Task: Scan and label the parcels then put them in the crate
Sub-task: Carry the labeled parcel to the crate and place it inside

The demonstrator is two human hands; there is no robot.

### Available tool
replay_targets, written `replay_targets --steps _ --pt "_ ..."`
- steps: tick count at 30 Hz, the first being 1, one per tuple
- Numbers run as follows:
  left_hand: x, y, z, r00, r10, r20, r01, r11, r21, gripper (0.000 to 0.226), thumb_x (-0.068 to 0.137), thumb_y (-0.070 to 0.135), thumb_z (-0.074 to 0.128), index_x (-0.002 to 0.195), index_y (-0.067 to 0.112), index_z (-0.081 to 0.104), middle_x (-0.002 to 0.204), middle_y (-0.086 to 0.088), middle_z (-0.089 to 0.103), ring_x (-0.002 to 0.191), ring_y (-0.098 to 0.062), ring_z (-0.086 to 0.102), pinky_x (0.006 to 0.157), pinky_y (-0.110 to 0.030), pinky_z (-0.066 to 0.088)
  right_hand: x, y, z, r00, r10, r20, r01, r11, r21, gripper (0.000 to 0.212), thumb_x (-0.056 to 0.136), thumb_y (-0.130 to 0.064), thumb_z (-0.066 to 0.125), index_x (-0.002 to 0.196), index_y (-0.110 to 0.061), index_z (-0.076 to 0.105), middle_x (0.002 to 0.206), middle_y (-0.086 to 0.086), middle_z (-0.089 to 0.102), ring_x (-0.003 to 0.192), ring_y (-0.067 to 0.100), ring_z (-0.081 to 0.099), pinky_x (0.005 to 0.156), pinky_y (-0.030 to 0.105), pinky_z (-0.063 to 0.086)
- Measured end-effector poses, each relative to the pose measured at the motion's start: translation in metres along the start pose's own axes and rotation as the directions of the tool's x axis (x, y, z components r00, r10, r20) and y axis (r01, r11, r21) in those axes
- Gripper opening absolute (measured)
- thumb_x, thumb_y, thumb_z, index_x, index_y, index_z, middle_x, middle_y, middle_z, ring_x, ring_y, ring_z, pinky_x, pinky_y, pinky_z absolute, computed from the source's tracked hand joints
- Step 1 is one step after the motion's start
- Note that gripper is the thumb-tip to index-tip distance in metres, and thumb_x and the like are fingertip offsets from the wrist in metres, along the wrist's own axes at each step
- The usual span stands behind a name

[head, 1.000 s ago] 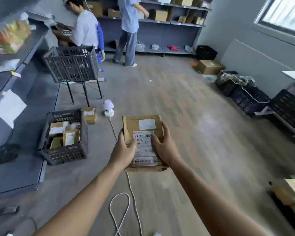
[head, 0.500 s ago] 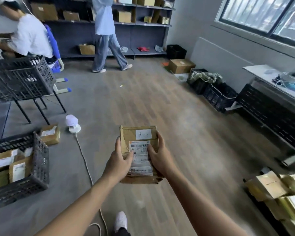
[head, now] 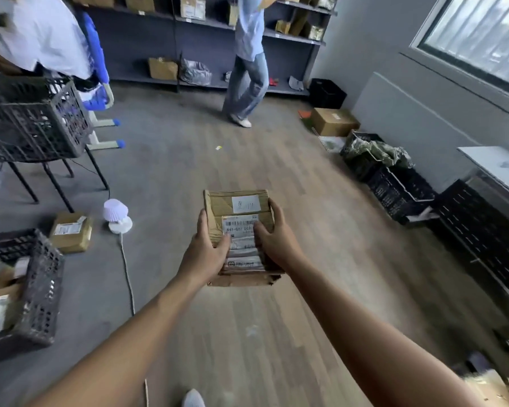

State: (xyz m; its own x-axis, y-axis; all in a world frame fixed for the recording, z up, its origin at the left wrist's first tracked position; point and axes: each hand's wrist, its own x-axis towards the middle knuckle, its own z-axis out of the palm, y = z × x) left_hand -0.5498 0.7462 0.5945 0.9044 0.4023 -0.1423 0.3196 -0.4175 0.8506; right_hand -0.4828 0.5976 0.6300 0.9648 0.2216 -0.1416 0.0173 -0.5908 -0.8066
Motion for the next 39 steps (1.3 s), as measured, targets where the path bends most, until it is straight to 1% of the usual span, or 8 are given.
replay_targets --steps 9,13,20,24,26,32,35,39 --pt "0.113 -0.014 -0.059 0.966 -0.188 -0.175 0.166 0.977 -0.134 0.045 0.094 0.04 0.055 0.136 0.03 0.041 0.116 0.014 0.059 0.112 -0.015 0.056 0.085 -0.026 0.038 0.157 -0.056 0.073 0.968 -0.123 0.219 0.133 0.991 -0.033 0.062 0.098 -0.035 0.052 0.152 -0.039 0.021 0.111 0.0 0.067 0.073 0.009 0.06 0.062 0.021 0.042" --pt "0.167 -0.028 -0.086 0.92 -0.321 -0.225 0.274 0.937 -0.216 0.049 0.094 0.042 0.055 0.14 0.034 0.038 0.117 0.014 0.059 0.106 -0.011 0.055 0.087 -0.024 0.038 0.232 -0.084 0.121 0.913 -0.193 0.36 0.199 0.98 0.022 0.064 0.096 -0.03 0.053 0.151 -0.037 0.021 0.114 0.0 0.065 0.088 0.02 0.063 0.079 0.029 0.047" --pt "0.216 -0.048 -0.13 0.834 -0.511 -0.209 0.393 0.815 -0.427 0.094 0.063 0.039 0.084 0.139 0.038 0.029 0.126 0.009 0.062 0.114 -0.013 0.06 0.103 -0.035 0.045 0.325 -0.143 0.207 0.696 -0.295 0.655 0.336 0.94 0.066 0.07 0.09 -0.033 0.057 0.151 -0.034 0.022 0.13 0.004 0.061 0.115 0.028 0.061 0.1 0.042 0.048" --pt "0.21 -0.062 -0.157 0.765 -0.6 -0.234 0.428 0.745 -0.512 0.091 0.072 0.02 0.084 0.132 0.046 0.021 0.124 0.013 0.06 0.108 -0.008 0.059 0.079 -0.03 0.054 0.335 -0.178 0.258 0.563 -0.321 0.761 0.415 0.907 0.075 0.071 0.092 -0.029 0.057 0.154 -0.028 0.021 0.132 0.008 0.058 0.117 0.03 0.057 0.099 0.034 0.044" --pt "0.206 -0.072 -0.175 0.728 -0.623 -0.286 0.415 0.732 -0.54 0.09 0.075 0.015 0.082 0.13 0.051 0.02 0.123 0.015 0.058 0.11 -0.009 0.057 0.084 -0.034 0.053 0.336 -0.194 0.29 0.479 -0.318 0.818 0.429 0.898 0.098 0.079 0.088 -0.034 0.059 0.153 -0.032 0.014 0.128 0.008 0.06 0.114 0.027 0.059 0.103 0.04 0.046" --pt "0.192 -0.125 -0.227 0.692 -0.627 -0.359 0.36 0.73 -0.581 0.109 0.07 0.009 0.085 0.144 0.043 0.012 0.123 0.021 0.05 0.114 0.002 0.049 0.083 -0.007 0.041 0.328 -0.247 0.39 0.266 -0.265 0.927 0.447 0.886 0.125 0.101 0.083 -0.038 0.069 0.155 -0.041 -0.002 0.124 -0.002 0.064 0.112 0.021 0.062 0.102 0.044 0.049" --pt "0.191 -0.164 -0.258 0.697 -0.627 -0.348 0.36 0.725 -0.587 0.118 0.066 0.01 0.087 0.147 0.041 0.008 0.126 0.022 0.049 0.12 -0.003 0.046 0.095 -0.016 0.04 0.324 -0.27 0.446 0.22 -0.231 0.948 0.446 0.888 0.112 0.097 0.083 -0.027 0.075 0.155 -0.032 0.011 0.121 -0.003 0.065 0.111 0.02 0.064 0.1 0.045 0.051" --pt "0.194 -0.231 -0.307 0.658 -0.654 -0.374 0.353 0.706 -0.613 0.115 0.057 0.023 0.091 0.145 0.047 0.02 0.13 0.023 0.052 0.122 -0.003 0.048 0.107 -0.034 0.041 0.316 -0.298 0.525 0.264 -0.2 0.944 0.464 0.884 0.057 0.077 0.083 -0.019 0.077 0.142 -0.024 0.026 0.12 0.001 0.062 0.107 0.022 0.063 0.091 0.041 0.055"
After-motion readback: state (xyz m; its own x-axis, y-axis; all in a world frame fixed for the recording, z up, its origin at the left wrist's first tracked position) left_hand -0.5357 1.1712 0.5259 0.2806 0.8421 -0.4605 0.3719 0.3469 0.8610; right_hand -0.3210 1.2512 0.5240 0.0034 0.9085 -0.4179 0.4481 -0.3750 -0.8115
